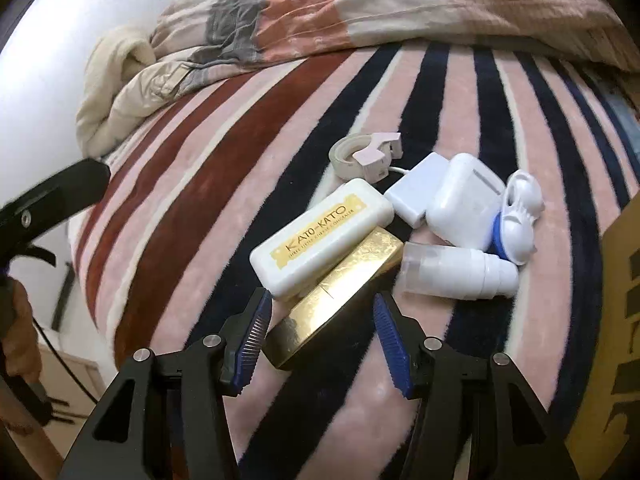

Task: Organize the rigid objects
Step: 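Grasp the gold tube with the right gripper, then carry the gold tube into the cardboard box and release it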

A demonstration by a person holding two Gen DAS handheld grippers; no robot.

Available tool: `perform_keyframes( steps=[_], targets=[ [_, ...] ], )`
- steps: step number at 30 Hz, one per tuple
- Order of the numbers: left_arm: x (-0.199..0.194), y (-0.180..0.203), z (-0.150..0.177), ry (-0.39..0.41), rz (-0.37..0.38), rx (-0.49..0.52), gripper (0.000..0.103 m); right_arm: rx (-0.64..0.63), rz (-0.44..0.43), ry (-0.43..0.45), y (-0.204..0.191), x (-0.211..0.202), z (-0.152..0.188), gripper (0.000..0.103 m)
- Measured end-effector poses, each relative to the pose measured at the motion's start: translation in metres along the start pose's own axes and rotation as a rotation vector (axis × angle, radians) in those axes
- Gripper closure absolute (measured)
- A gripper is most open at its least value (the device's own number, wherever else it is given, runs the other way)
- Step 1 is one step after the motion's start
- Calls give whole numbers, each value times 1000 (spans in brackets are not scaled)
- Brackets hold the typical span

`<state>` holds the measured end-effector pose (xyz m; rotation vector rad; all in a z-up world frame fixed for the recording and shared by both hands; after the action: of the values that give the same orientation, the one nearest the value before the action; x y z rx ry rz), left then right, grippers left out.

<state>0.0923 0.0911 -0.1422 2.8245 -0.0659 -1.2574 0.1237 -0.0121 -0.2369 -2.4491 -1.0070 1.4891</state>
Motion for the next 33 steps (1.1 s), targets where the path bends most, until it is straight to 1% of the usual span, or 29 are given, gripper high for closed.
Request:
perform_keyframes(
  steps=[1, 2, 5, 8, 9, 12, 13, 14, 15, 18, 19, 20, 22, 23, 25, 27, 30, 33],
  targets=[
    [0, 1, -1, 1, 0, 4, 25, -13, -1, -6, -2, -2, 2, 67],
    [-1, 1, -2, 3, -1, 7, 25, -30, -1, -19, -4, -5, 4, 73],
    [-3, 5, -2, 10, 0, 15, 25, -81, 36, -39, -1, -21, 10, 78],
    [-7, 11, -3, 15, 3, 26, 25, -114, 108, -51, 9, -33, 16, 78],
    [-7, 12, -3, 16, 2, 29, 25, -110, 103, -52, 11, -34, 17, 78],
    [-8, 14, -2, 12, -6, 32, 25, -33, 11, -24, 12, -33, 15, 77],
    [-8, 14, -2, 12, -7, 33, 25, -9, -8, -15, 13, -29, 14, 74],
    [-8, 14, -2, 11, -6, 32, 25, -3, -8, -14, 12, -23, 12, 67],
    [-8, 15, -2, 10, -5, 33, 25, -1, -4, -11, 12, -20, 11, 66],
    [-8, 16, -1, 9, -7, 36, 25, -3, 19, -10, 12, -8, 8, 66],
    [-9, 17, -1, 9, -8, 38, 25, -18, 37, -13, 11, -5, 8, 69],
    [-9, 17, -1, 10, -7, 40, 25, -40, 44, -12, 9, -6, 9, 80],
    [-10, 18, -1, 11, -4, 40, 25, -102, 54, -34, 2, -9, 13, 87],
    [-10, 18, -1, 11, -3, 40, 25, -121, 40, -48, -1, -12, 17, 89],
    [-10, 18, -1, 11, -2, 38, 25, -146, 6, -79, -7, -18, 26, 90],
    [-11, 18, 0, 10, 1, 34, 25, -168, 34, -93, -5, -20, 32, 90],
    [-12, 19, 1, 7, 1, 32, 25, -147, 41, -82, -4, -15, 32, 89],
    [-13, 21, 2, 2, 3, 49, 25, -210, 65, -84, -8, -12, 32, 90]
  ],
)
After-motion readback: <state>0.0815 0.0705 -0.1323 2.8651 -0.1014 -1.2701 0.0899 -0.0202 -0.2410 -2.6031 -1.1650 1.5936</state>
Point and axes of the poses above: each gripper's, at about its wrist camera, not at the fingertips, and x roughly the way its jaws point, y to its right, z to its underside, the point moved 8 cm from there along x, roughly the way its jaws point, and after that the axes turned 9 degrees about -z, right-handed, at the moved point
